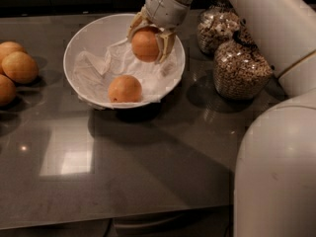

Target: Pick orange from white bowl

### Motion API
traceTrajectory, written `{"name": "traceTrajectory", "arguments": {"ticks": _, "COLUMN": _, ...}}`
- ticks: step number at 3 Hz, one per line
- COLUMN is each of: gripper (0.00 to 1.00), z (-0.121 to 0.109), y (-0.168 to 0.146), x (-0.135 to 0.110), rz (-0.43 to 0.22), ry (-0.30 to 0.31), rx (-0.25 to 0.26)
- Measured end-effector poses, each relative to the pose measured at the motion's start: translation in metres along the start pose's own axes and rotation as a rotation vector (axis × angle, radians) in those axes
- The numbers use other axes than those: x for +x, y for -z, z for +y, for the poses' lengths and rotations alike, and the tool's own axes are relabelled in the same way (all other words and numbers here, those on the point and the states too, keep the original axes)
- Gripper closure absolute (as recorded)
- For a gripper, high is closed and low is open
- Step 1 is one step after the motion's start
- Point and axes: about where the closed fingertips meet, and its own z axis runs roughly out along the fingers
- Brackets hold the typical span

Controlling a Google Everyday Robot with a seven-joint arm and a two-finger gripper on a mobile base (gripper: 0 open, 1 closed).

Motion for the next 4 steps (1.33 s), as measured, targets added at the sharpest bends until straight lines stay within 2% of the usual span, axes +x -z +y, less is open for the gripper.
{"name": "traceTrajectory", "arguments": {"ticks": 2, "gripper": 1.0, "z": -0.011, "y": 0.024, "x": -0.015, "rz": -0.217, "ry": -0.024, "rx": 0.214}}
{"name": "traceTrajectory", "arguments": {"ticks": 3, "gripper": 1.0, "z": -0.021, "y": 0.034, "x": -0.03, "rz": -0.305, "ry": -0.023, "rx": 0.274}}
{"name": "traceTrajectory", "arguments": {"ticks": 4, "gripper": 1.0, "z": -0.021, "y": 0.033, "x": -0.03, "rz": -0.305, "ry": -0.023, "rx": 0.274}}
